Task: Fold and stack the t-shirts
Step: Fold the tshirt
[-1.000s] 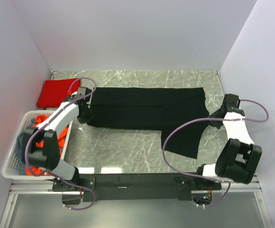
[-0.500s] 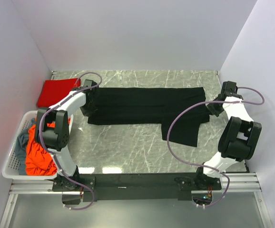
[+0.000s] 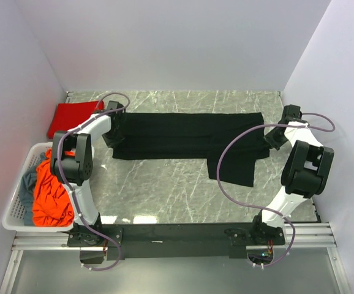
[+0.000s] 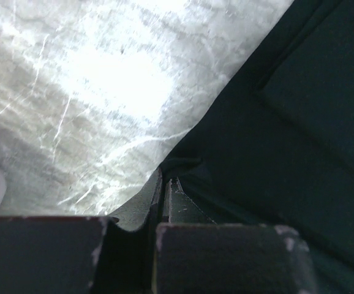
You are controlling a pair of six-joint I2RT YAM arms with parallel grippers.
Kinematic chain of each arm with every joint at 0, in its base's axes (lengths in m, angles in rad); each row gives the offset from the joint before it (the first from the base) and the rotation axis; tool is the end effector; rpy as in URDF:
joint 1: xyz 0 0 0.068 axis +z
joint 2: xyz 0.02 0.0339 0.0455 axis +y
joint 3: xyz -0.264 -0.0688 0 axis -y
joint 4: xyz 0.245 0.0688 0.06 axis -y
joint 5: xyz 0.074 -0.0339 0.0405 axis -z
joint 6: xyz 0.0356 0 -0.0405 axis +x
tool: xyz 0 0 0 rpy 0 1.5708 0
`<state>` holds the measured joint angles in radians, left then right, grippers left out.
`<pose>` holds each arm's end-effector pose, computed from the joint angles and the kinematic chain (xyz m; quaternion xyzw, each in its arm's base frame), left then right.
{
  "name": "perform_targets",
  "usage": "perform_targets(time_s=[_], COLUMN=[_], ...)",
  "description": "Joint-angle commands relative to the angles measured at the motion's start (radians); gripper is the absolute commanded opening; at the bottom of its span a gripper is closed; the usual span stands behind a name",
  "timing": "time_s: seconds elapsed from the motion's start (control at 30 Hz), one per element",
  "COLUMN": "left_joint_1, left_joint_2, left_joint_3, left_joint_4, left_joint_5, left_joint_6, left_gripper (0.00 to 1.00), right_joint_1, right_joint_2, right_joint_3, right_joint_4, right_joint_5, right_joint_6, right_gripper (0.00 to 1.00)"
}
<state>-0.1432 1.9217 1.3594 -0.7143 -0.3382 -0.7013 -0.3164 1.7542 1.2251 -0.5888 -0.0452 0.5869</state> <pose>0.3790 -0.0427 0.1786 -0.2923 0.9306 0.0926 0.2000 0.3406 -0.1098 0.2027 0.4206 0.8787 0.0521 0.2194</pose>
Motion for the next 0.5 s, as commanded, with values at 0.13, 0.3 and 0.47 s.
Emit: perform_targets(time_s=[0.13,0.3,0.47], left_joint_1=[0.028,0.027,0.028], left_joint_2=[0.034,0.049,0.036], left_joint_3=[0.075,0.076,0.069], left_joint_4=[0.022,0.027,0.044], left_joint_5=[-0.059,-0.055,-0.048], left_joint_6=[-0.003,-0.007,-0.015], left_gripper=[0.01,0.01,0.03], right_joint_1=[-0.006,-0.006,-0.006], right_joint_2=[0.041,0.056,0.057], right_joint_3=[0.037,0.036,0.043], right_joint_4=[0.078,0.095,0.092], right_joint_5=[0.090,0.084,0.080], right_joint_6=[0.008,0.004,-0.002], right_gripper=[0.00,0.05,0.14])
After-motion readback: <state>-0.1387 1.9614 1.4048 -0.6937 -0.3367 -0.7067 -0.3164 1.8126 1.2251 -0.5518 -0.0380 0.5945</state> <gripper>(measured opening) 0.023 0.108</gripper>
